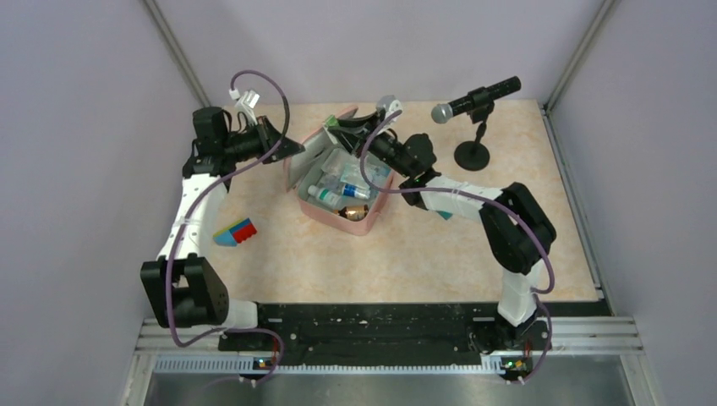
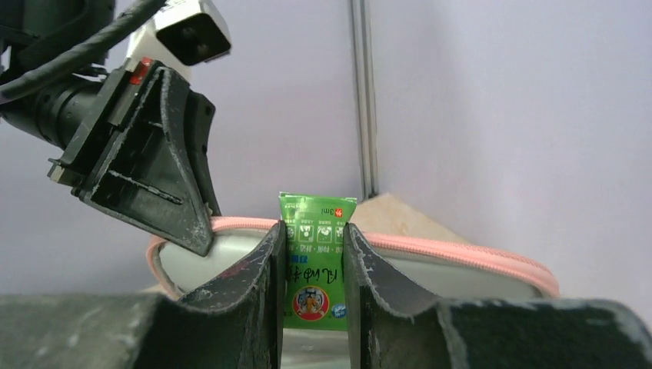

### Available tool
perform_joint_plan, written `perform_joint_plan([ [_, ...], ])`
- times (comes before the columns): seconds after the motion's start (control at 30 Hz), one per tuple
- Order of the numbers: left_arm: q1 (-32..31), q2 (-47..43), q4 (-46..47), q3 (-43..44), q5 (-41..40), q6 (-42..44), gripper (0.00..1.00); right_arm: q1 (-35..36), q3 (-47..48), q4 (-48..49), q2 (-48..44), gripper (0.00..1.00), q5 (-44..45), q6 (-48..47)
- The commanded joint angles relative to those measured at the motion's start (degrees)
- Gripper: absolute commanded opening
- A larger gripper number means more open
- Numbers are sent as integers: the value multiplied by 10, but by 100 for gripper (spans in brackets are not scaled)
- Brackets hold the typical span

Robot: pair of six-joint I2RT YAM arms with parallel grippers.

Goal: Organize the medicine kit

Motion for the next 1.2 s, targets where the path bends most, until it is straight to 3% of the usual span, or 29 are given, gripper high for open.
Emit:
perform_joint_plan([
  [0.0, 29, 32, -13, 24, 58, -54, 0, 24, 49, 150, 58, 24, 17, -17],
  [0.33, 77, 80, 41, 14, 104, -150, 0, 63, 116, 277, 185, 24, 78, -98],
  [0.63, 84, 93, 25, 12, 150, -173, 0, 91, 143, 396, 252, 24, 100, -179],
  [1.0, 92, 105, 15, 30, 153, -192, 0, 101, 226, 395, 345, 26, 122, -211],
  [1.17, 93, 104, 14, 34, 152, -193, 0, 108, 208, 380, 354, 33, 127, -210],
])
